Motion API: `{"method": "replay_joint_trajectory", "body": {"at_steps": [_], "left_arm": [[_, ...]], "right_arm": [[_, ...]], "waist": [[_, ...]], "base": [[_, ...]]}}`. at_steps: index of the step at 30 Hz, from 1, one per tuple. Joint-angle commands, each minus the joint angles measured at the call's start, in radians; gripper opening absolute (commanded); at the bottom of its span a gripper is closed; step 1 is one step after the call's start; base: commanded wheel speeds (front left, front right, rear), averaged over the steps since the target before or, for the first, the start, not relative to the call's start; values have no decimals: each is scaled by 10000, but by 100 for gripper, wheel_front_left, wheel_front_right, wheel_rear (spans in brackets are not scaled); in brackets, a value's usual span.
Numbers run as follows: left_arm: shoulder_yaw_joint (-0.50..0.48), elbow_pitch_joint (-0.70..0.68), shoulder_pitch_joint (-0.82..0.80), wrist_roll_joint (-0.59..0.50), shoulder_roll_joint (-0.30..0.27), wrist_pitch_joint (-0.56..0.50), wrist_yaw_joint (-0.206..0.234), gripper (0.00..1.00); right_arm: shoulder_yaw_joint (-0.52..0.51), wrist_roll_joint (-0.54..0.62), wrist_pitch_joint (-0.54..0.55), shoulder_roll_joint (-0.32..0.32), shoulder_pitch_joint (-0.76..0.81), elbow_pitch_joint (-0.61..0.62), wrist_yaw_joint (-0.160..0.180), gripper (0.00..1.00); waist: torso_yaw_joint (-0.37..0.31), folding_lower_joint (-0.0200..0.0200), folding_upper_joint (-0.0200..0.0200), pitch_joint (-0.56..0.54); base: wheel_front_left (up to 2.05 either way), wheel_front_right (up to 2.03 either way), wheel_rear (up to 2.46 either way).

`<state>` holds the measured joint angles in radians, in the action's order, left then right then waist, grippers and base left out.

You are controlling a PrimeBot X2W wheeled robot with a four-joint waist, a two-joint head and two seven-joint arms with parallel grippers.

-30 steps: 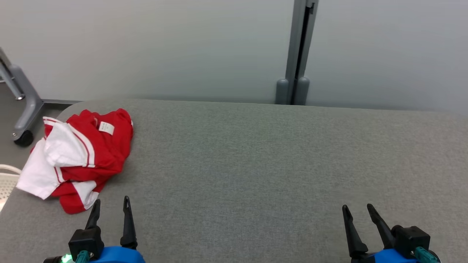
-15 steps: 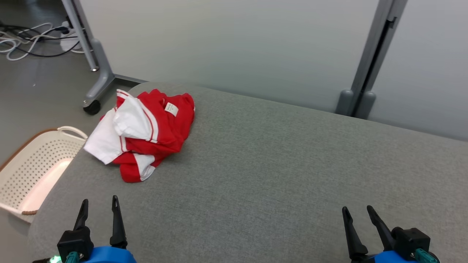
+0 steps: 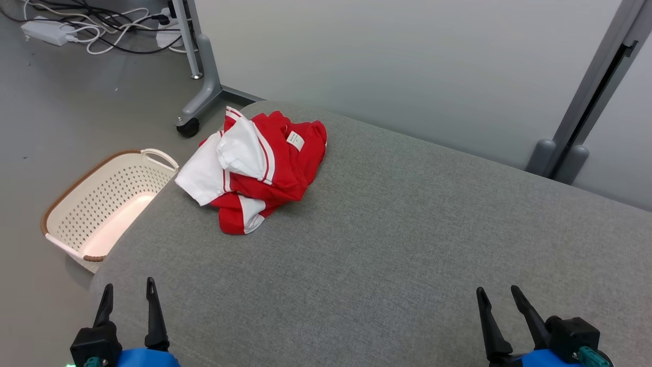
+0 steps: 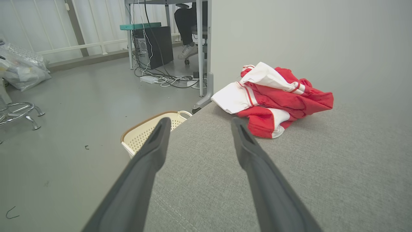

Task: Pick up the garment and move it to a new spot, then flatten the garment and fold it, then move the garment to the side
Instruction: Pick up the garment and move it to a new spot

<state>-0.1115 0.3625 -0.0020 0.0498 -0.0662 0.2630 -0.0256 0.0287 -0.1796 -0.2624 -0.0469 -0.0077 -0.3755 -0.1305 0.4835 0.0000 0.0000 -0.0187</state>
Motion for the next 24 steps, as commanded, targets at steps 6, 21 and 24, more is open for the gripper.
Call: {"method": "replay_joint_trajectory", "body": {"at_steps": [6, 21, 24], "left_arm": [[-68, -70, 116, -28, -20, 28, 80, 100], [-608, 106, -1846, 293, -303, 29, -96, 100], [-801, 282, -2813, 389, -499, 26, -164, 100]], "right_arm": [[44, -5, -39, -63, 171, 51, -4, 100], [-150, 785, -39, -62, -389, 694, -4, 100], [-271, 1146, -40, -68, -569, 880, -4, 100]], "waist": [[70, 0, 0, 23], [-1142, 0, 0, 1105], [-1578, 0, 0, 1652]], "base": [[0, 0, 0], [0, 0, 0], [0, 0, 0]]}}
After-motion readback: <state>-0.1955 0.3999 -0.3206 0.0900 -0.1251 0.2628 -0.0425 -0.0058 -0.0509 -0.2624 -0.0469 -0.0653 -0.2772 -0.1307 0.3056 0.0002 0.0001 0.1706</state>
